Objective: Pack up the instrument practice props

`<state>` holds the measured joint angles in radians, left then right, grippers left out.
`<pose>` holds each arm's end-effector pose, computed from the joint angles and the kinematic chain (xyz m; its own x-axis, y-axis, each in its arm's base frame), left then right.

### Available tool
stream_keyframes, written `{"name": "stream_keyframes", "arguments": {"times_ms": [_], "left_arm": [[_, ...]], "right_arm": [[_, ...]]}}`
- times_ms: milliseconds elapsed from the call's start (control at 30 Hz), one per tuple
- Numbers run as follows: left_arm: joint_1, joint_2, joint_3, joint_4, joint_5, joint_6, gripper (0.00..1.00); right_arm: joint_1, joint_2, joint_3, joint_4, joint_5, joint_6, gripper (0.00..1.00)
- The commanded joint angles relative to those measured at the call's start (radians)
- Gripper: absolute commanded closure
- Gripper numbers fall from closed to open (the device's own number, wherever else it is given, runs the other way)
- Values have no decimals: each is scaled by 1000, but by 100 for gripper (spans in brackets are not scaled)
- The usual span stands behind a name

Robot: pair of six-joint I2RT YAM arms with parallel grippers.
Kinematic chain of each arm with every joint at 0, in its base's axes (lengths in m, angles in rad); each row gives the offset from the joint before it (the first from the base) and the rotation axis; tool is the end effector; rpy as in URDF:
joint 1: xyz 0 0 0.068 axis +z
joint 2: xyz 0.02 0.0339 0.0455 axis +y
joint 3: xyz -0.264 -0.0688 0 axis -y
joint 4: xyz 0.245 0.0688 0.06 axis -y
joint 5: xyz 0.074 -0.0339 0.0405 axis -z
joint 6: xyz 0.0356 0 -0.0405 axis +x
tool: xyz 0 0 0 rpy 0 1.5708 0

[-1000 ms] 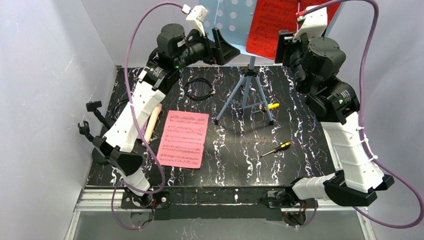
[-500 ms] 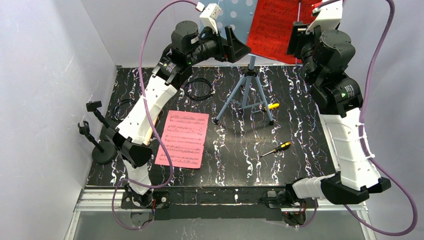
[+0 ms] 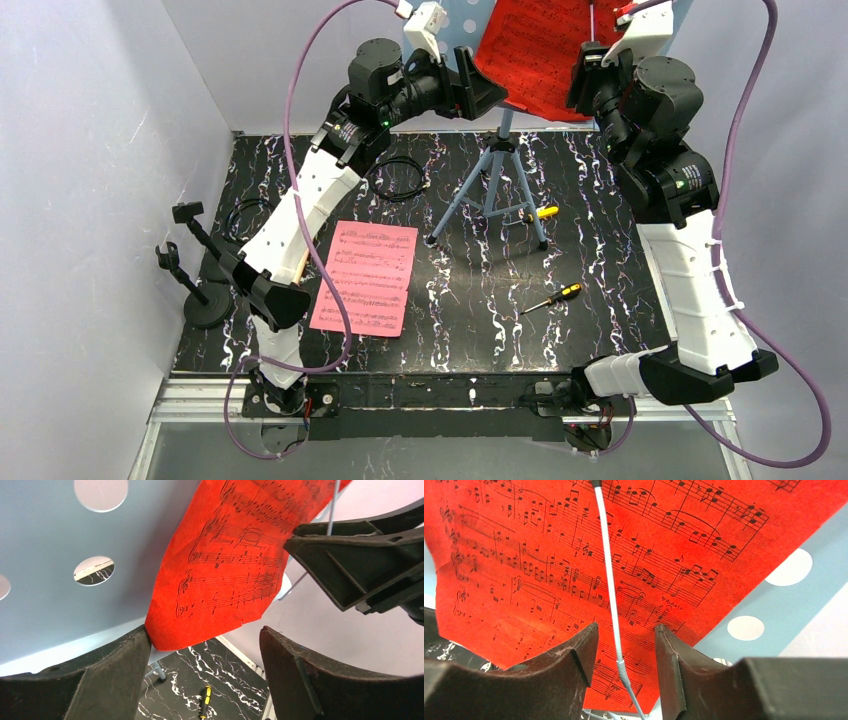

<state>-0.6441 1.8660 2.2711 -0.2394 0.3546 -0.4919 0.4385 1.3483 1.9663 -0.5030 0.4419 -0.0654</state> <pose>0.3158 -0.2526 0.5355 -0.2790 -0.3443 -0.8964 0.8000 0.4329 -0.4154 0.2166 0.0848 0.5740 0.1036 -0.0167 -0.9945 0.0076 0.9998 -0.0160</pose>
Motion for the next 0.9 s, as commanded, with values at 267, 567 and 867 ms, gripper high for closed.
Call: {"name": "stream_keyframes", "arguments": {"times_ms": [267,567,867], "left_arm": [[-2,-28,-46,101,-74,-15,27],[-2,-14,-74,231,-80,-87,32],[-1,14,-70,304,-83,-160,57]], "right_arm": [[-7,-22,-40,84,-77,12,55],[-7,-34,-52,87,-101,9,60],[-7,-43,-62,101,-116,14,61]]}}
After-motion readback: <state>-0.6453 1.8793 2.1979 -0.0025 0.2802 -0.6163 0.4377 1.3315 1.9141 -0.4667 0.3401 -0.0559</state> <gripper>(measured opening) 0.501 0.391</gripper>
